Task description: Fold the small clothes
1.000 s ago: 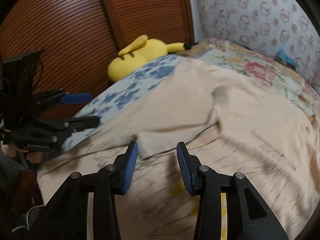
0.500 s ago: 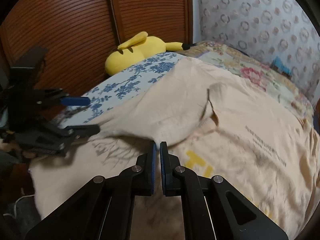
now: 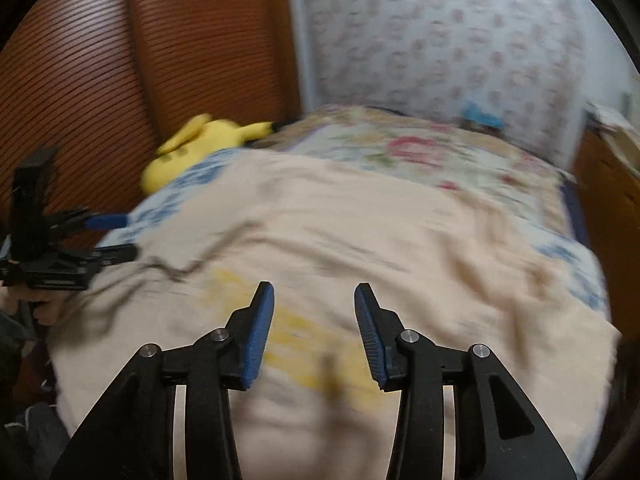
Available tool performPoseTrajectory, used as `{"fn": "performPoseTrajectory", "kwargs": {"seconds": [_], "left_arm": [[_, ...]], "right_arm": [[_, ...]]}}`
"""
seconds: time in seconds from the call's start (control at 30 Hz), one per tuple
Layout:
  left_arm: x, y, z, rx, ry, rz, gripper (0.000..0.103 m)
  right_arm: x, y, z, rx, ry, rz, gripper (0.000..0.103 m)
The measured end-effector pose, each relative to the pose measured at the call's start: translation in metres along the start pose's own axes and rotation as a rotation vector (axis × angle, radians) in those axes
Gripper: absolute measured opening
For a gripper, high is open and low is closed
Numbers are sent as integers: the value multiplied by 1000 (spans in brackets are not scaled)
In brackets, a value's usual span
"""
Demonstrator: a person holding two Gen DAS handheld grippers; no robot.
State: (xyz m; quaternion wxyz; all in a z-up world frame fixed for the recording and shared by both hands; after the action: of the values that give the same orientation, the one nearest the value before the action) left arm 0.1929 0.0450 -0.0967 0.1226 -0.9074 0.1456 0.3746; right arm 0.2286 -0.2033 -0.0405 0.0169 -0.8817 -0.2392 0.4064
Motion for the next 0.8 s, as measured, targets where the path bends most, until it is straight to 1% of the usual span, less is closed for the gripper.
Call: {"fn": "performPoseTrajectory", "kwargs": {"seconds": [0.03, 0.1, 0.2, 0.27, 0.37, 0.43, 0.53, 0.6, 0.7, 0.8], "left_arm": [[4, 8, -4, 14, 2, 11, 71], [10, 24, -12, 36, 3, 31, 71], [20, 43, -18, 58, -5, 59, 71], [25, 52, -19, 67, -14, 72, 71], [32, 62, -17, 82, -37, 74, 71], [36, 66, -14, 89, -53, 68, 71], [40, 68, -7, 96, -75, 53, 71], [40, 69, -8, 94, -71, 49, 71], [40, 69, -7, 86, -71, 52, 72], [41, 70, -7, 89, -73, 55, 74]], "right_arm": [[-11, 27, 0, 37, 15, 39, 43], [-25, 65, 3, 79, 33, 112, 43], [-50, 130, 14, 142, 55, 245, 44], [-61, 167, 26, 198, 40, 301, 45], [-72, 201, 45, 257, 24, 339, 45], [-76, 216, 57, 296, 11, 347, 45], [-75, 223, 66, 327, 2, 345, 45], [-75, 226, 69, 345, -1, 342, 45], [-76, 224, 70, 346, 9, 336, 45], [-71, 220, 68, 315, -4, 339, 46]]}}
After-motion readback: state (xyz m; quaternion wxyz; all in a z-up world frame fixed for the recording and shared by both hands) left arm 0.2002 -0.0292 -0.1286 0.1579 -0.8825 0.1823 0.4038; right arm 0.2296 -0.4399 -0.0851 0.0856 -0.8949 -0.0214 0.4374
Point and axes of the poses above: each gripper's, at about its wrist camera, not at the fingertips, and x roughly the way its jaws point, y to its right, z to its underside, the point moved 6 cm from there along x, roughly the way its jaws point, and after that the axes turned 13 degrees about x, right-handed, at the moved point
